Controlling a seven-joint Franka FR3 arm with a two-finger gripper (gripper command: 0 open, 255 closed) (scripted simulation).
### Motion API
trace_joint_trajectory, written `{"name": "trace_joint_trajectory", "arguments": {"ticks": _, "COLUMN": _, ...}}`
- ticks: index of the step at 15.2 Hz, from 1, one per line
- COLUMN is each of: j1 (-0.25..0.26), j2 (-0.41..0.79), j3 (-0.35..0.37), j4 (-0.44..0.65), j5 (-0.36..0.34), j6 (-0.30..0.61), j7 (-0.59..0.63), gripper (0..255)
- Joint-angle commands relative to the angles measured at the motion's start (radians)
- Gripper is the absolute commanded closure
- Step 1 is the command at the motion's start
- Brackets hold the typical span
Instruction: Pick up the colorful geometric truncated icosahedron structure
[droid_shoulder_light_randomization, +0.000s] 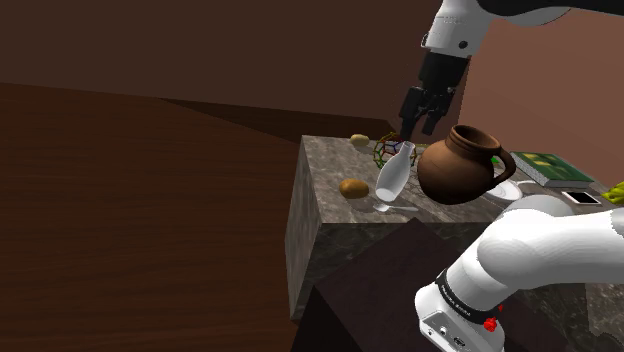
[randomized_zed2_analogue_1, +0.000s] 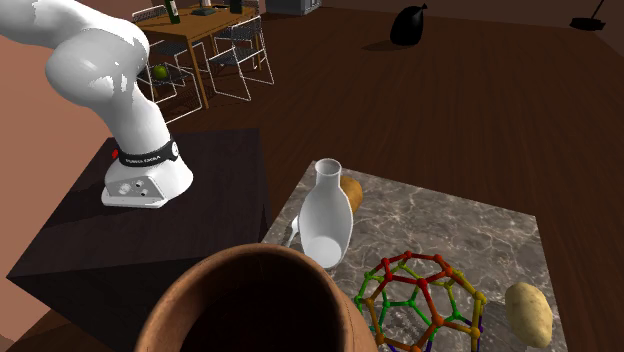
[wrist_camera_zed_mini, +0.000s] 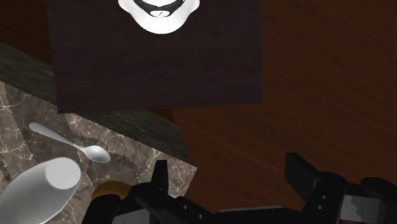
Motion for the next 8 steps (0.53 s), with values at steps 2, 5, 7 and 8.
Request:
{"name": "trace_joint_trajectory", "arguments": {"ticks": 2, "j1": -0.006, "j2": 0.000, "j3": -0.015, "j4": -0.022, "j5": -0.016, "j6": 0.027, "j7": -0.024, "gripper": 0}}
{"name": "trace_joint_trajectory", "arguments": {"ticks": 5, "j1": -0.024, "j2": 0.009, "j3": -0.062, "j4": -0.080, "j5": -0.065, "j6": 0.113, "j7": -0.094, "gripper": 0}}
{"name": "trace_joint_trajectory", "arguments": {"ticks": 7, "j1": -0.037, "j2": 0.023, "j3": -0.095, "j4": -0.113, "j5": -0.096, "j6": 0.173, "j7": -0.140, "gripper": 0}}
{"name": "trace_joint_trajectory", "arguments": {"ticks": 8, "j1": -0.044, "j2": 0.033, "j3": -0.111, "j4": -0.127, "j5": -0.112, "j6": 0.204, "j7": -0.162, "gripper": 0}}
